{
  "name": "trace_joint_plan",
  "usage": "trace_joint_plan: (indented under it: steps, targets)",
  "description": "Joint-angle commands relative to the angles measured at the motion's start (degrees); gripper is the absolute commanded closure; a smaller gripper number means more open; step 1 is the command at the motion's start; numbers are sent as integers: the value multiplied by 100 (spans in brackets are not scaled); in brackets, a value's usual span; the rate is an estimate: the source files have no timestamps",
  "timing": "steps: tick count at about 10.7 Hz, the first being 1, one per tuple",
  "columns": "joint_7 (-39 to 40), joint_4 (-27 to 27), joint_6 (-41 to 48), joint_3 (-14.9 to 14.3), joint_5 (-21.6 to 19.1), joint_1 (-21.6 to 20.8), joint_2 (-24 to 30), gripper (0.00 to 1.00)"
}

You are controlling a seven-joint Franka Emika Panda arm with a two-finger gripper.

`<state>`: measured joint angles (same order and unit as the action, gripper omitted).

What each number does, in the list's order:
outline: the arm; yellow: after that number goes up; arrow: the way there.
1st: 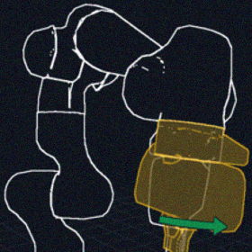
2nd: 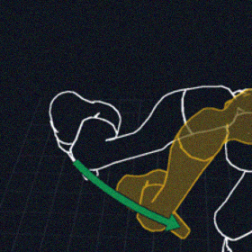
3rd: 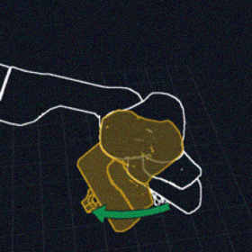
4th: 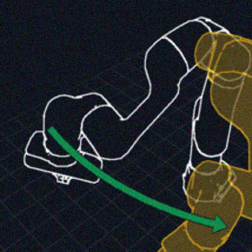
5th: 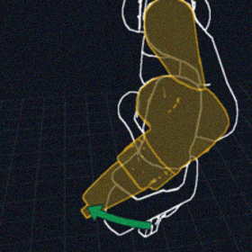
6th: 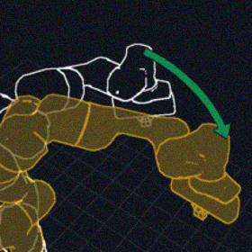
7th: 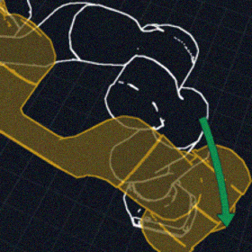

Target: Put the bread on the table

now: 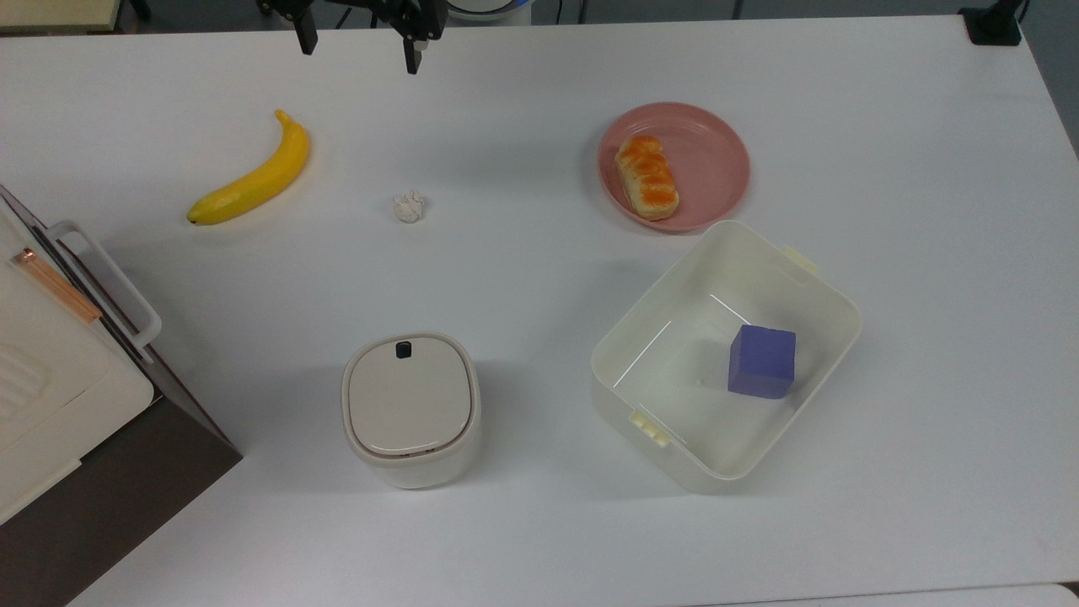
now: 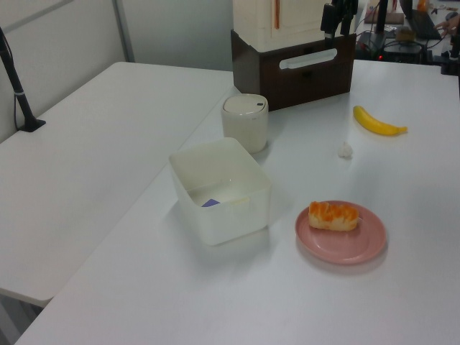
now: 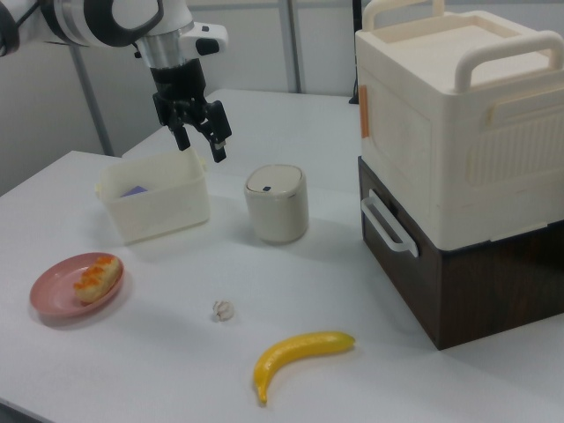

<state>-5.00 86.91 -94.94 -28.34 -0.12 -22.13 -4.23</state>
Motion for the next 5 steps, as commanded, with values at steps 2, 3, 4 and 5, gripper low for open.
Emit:
trace_joint_plan:
  steps: [2, 3, 4, 5]
  targets:
    - [104, 177, 371, 83, -129, -20, 186, 0]
    - [201, 169, 371, 74, -129, -11, 204, 0]
    - [306, 177, 397, 65, -138, -11, 204, 0]
    - [342, 169, 406, 57, -138, -11, 204, 0]
